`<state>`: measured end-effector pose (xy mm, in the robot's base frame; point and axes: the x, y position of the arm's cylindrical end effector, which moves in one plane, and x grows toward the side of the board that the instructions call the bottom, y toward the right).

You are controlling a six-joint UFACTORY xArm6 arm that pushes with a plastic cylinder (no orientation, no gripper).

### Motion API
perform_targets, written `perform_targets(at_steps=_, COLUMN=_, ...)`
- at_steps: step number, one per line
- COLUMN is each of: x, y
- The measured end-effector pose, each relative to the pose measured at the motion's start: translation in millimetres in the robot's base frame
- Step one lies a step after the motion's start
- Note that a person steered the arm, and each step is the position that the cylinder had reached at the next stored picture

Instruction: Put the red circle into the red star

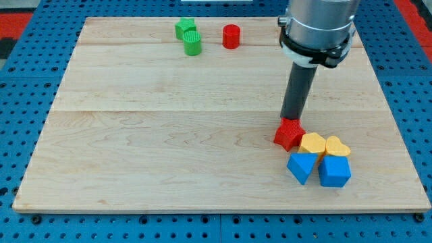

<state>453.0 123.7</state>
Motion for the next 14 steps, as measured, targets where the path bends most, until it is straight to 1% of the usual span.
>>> perform_targets(at_steps=1, x=-50.4, y=21.3)
perform_targets(at_steps=2, x=-152.0, y=27.6)
perform_targets(at_steps=3, x=-230.9, y=5.2)
perform_targets(at_steps=4, x=-232.3, y=-73.1)
perform_targets(at_steps=5, x=-192.2, y=-107.4)
perform_targets(at_steps=6, x=-144.2, y=-103.4)
perform_targets(at_steps=7, x=-133.8, y=-103.2)
perform_targets(at_steps=8, x=-147.4, y=-106.6)
perform_targets(at_steps=9, x=-153.7, y=-139.1)
perform_targets(at_steps=10, x=-148.6, y=-174.4)
perform_targets(at_steps=11, x=-131.0, y=-190.2)
perform_targets(at_steps=12, x=-126.4, y=-195.4)
perform_targets(at_steps=13, x=-113.8, y=-228.0)
perform_targets(at_steps=14, x=-85.3, y=-205.3)
